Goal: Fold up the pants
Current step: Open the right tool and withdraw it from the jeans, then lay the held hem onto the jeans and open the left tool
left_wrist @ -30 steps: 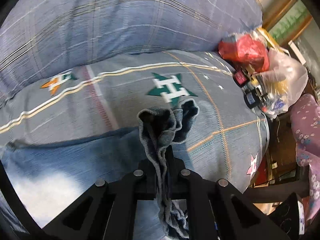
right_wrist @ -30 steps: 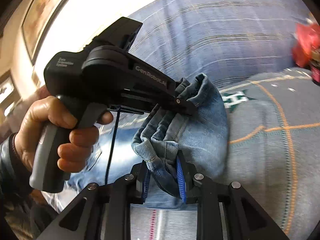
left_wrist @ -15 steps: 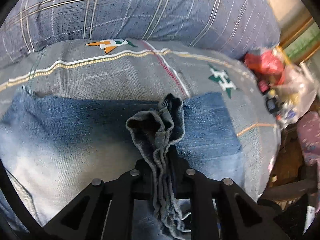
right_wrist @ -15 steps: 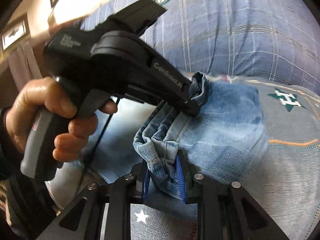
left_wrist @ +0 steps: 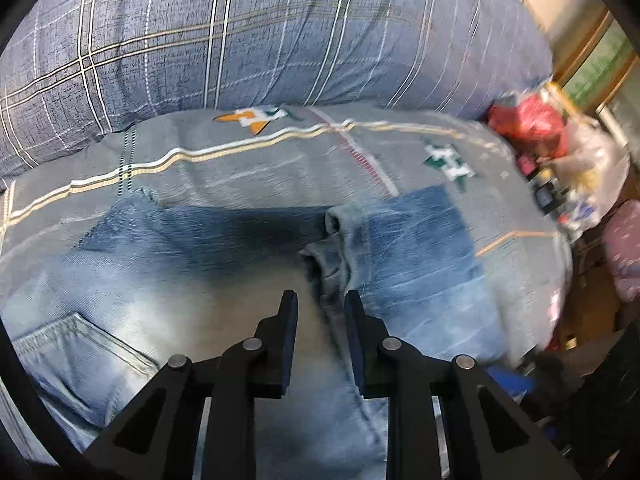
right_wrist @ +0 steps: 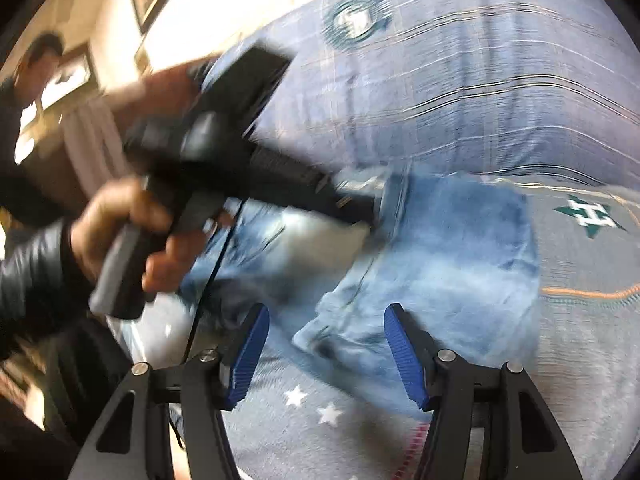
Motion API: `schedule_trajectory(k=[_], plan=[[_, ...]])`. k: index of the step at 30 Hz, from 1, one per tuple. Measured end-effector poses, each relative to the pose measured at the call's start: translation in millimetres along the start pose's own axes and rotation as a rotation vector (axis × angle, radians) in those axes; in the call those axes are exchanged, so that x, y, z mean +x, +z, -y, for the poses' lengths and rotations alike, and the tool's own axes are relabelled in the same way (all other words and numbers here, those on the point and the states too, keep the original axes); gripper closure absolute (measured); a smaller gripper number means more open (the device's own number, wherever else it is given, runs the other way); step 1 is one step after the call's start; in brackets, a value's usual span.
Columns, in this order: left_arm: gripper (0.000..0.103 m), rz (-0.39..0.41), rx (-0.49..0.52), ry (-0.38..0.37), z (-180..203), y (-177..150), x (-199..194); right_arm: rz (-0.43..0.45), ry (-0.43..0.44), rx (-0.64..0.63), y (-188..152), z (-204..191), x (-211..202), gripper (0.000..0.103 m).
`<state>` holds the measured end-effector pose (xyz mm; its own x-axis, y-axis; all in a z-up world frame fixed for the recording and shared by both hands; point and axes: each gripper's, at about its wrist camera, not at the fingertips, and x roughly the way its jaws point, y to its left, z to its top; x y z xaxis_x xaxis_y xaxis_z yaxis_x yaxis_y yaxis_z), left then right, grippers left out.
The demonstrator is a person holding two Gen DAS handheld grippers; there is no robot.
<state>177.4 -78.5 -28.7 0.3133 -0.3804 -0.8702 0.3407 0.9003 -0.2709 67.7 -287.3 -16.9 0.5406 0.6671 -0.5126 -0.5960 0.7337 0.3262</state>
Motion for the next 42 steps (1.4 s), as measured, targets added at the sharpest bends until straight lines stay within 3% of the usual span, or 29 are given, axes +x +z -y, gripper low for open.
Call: schedule_trajectory(k=[3,5,10,15,18,19,24,26,29,33,38,42], plan=[[0.079,0.030,-0.054,-0.013,-7.9,3.3,-2.6,0.008,-0.043,0.064,4.8,18.5,0.1,0.040],[0.079,0.039,-0.071,-0.052,-5.2,6.5,-5.0,0.007,-0.059,0.069,4.5,17.4,-1.6,0.049],[0.079,0.028,-0.033,-0.037,13.1,22.0,3.5,-0.036,-0.059,-0.004,-5.5,-0.2,-3.1,0.053],[0.080,0.000,-0.063,-0.010,12.0,35.2,32.4,-0.113,-0.137,-0.066,-12.5,-7.4,16.0,0.056],[0.088,0.043,-0.073,-0.024,11.0,31.9,27.0,-0.127,-0.183,-0.096,-12.9,-8.4,23.2,0.097],[0.091,0.055,-0.073,-0.030,11.2,30.2,23.1,-0.120,-0.177,-0.092,-13.6,-8.0,22.2,0.103],[0.094,0.067,-0.052,-0.040,11.7,20.8,11.7,-0.056,-0.148,-0.104,-14.6,-18.3,-1.5,0.103],[0.094,0.040,-0.045,0.002,7.9,18.4,23.8,-0.083,-0.131,-0.109,-21.2,-21.9,5.8,0.103],[0.092,0.031,-0.105,-0.032,-4.8,14.0,30.5,-0.139,-0.155,-0.126,-26.1,-22.4,18.2,0.102],[0.092,0.046,-0.076,-0.008,-2.4,13.4,17.5,-0.086,-0.157,-0.120,-21.1,-27.4,6.4,0.102],[0.092,0.072,-0.078,-0.025,-2.4,23.2,7.2,-0.103,-0.197,-0.131,-15.6,-28.1,9.1,0.102],[0.084,0.061,-0.075,-0.039,-0.5,29.6,11.2,-0.079,-0.192,-0.145,-10.5,-32.7,0.6,0.102]])
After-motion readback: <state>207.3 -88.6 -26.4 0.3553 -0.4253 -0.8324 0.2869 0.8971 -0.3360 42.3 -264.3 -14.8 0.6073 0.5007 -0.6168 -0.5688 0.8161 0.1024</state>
